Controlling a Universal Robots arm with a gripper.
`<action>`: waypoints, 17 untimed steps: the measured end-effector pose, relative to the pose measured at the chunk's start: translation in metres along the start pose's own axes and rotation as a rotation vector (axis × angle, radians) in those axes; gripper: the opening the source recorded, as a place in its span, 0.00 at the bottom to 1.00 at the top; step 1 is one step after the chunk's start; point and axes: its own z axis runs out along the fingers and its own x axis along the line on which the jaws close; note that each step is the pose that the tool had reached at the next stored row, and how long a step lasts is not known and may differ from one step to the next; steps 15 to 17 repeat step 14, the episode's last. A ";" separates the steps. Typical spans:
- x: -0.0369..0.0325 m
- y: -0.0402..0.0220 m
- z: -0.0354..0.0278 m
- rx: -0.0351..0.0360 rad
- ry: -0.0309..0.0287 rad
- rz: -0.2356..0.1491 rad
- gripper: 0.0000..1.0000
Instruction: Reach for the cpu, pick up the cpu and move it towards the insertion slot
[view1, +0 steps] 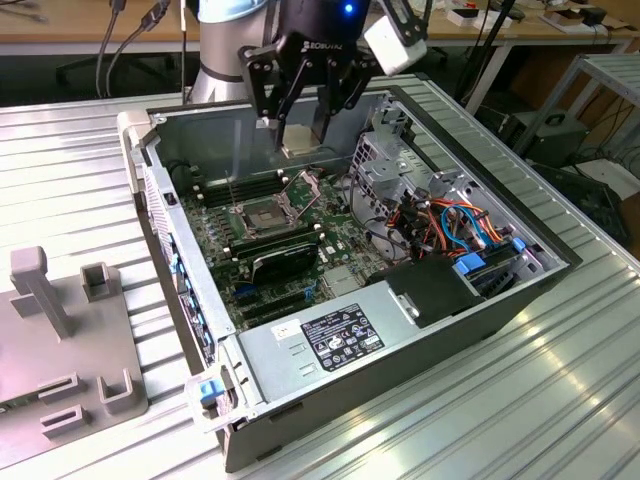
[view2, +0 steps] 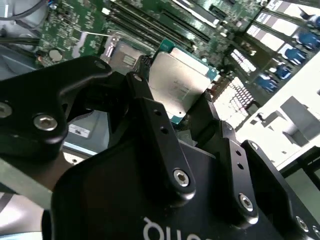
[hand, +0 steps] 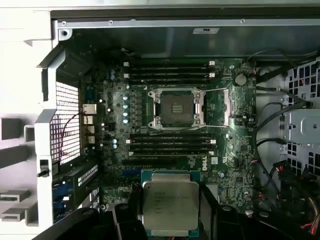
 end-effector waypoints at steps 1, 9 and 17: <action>-0.0074 0.0018 0.0002 0.0001 0.0004 0.000 0.55; -0.0176 0.0041 0.0004 0.0002 0.0005 0.000 0.55; -0.0185 0.0041 0.0004 0.0001 0.0005 0.000 0.55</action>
